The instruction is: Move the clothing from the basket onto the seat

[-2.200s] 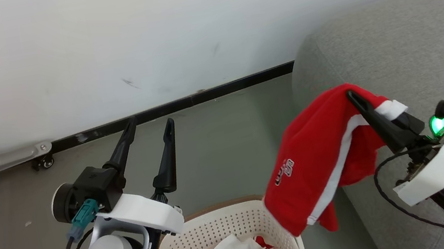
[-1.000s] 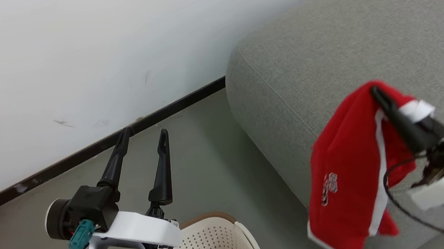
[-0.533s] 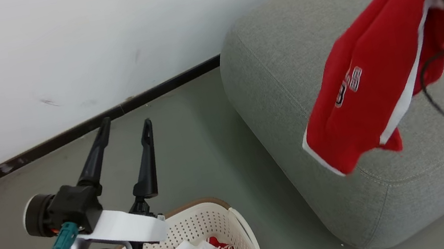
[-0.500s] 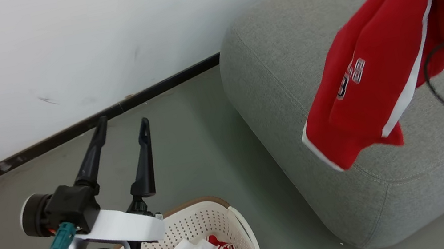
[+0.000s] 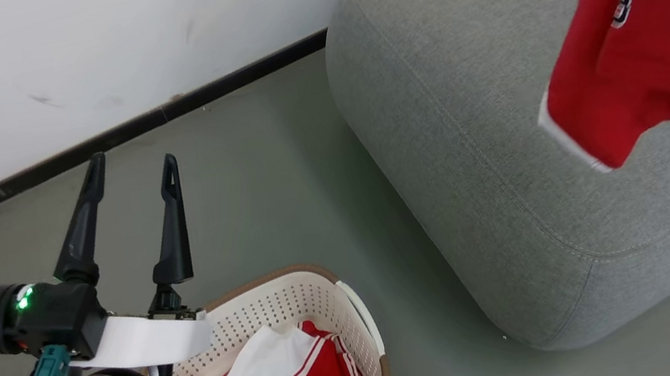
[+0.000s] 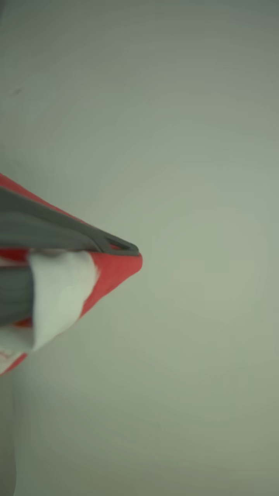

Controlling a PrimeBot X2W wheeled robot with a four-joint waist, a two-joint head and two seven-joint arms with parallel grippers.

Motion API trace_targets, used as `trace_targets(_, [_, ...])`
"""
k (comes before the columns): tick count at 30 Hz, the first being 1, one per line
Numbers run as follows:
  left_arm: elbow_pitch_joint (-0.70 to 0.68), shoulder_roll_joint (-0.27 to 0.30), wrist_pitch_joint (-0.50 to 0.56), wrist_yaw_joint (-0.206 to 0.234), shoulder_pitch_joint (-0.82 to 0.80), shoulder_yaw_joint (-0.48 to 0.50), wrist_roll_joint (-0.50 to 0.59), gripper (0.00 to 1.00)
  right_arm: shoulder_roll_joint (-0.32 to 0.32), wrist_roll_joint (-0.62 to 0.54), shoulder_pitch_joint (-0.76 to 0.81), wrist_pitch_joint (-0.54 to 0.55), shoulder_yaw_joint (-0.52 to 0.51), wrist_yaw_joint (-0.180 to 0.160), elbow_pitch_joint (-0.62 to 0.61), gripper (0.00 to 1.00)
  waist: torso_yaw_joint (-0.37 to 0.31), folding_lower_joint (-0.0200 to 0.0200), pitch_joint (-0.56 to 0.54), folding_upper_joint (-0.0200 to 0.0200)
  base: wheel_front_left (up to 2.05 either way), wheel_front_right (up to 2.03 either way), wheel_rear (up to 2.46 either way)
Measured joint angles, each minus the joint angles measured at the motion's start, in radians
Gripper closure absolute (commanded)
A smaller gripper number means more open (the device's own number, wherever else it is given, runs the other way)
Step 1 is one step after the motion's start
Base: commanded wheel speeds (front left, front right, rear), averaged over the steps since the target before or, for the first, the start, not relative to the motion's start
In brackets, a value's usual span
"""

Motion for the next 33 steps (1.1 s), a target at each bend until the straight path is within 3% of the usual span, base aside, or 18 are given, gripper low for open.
trace_targets(21, [-0.133,0.065,0.046,0.016,0.000,0.014,0.034,0.00,-0.112,-0.022,-0.260,0.032,-0.122,0.000,0.270,1.00,0.076,0.0000,0.156,0.0000,0.00,0.00,0.00])
trace_targets(33, [-0.167,0.088,0.089,0.005,-0.026,0.001,0.052,0.00,-0.101,-0.057,-0.299,0.007,-0.120,0.000,0.362,1.00,0.112,0.0000,0.220,0.0000,0.00,0.00,0.00])
